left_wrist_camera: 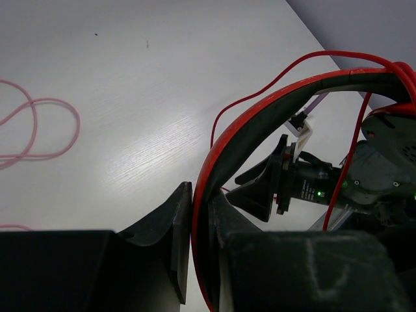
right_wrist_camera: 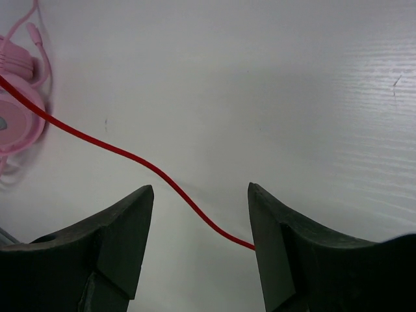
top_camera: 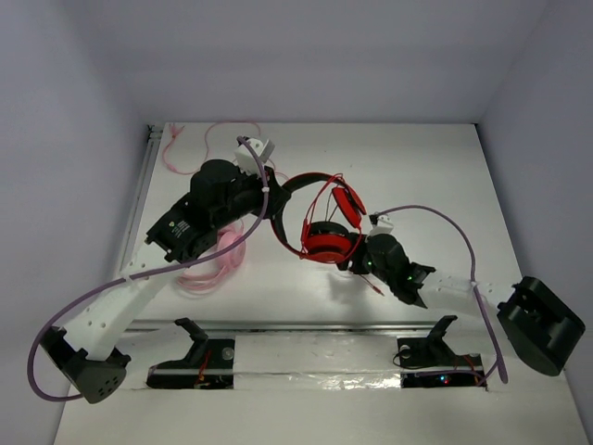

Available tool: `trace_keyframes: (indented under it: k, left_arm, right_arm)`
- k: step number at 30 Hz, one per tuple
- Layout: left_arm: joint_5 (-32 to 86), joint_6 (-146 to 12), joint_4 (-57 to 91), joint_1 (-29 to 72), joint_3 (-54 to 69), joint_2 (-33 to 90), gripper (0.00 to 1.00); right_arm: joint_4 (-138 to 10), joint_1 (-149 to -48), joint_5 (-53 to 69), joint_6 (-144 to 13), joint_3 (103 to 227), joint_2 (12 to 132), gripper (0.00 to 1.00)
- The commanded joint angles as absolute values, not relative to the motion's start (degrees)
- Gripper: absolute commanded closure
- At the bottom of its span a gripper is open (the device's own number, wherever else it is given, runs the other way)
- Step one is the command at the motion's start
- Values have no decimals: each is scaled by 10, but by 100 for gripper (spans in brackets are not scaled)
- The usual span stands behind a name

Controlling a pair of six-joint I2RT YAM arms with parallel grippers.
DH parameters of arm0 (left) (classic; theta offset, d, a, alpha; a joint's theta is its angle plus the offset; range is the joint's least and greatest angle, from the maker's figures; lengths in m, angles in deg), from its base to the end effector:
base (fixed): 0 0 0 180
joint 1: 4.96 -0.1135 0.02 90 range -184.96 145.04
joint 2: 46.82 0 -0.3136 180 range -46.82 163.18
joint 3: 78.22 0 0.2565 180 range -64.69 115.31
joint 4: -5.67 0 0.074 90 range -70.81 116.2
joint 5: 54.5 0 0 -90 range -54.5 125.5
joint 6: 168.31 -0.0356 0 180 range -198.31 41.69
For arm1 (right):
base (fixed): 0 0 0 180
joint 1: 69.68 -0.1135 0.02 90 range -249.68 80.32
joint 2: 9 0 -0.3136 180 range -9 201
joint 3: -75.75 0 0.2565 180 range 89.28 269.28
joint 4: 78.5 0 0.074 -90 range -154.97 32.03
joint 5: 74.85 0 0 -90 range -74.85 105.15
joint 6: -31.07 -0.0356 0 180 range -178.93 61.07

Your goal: Wrap the headphones

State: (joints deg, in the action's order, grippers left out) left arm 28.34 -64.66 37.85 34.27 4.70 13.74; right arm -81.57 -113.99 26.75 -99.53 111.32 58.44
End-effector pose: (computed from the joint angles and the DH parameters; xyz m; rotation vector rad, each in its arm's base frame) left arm 0.1605 -0.1368 0.4655 0.4920 1.7383 -0.7773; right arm 0.1574 0.1436 0.2152 0.0591 2.1373 0.6921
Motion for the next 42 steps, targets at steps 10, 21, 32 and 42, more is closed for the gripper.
trace_keyframes:
  k: [10,21,32,42]
  left_arm:
    - [268,-615,305,316,78,146,100]
    - [450,-479,167,316,-41,132,100]
    - [577,-479,92,311,-69,193,100]
    - [654,-517,91,311,-90,226,100]
  right_arm:
    - [-917,-1138,201,-1053,1091,648,94]
    - [-808,-1234,202,-1087,1084,538,100]
    - [-690,-1354,222,-1115,1129,506,100]
    - [-551,-1412,212,-1104,1228,471,100]
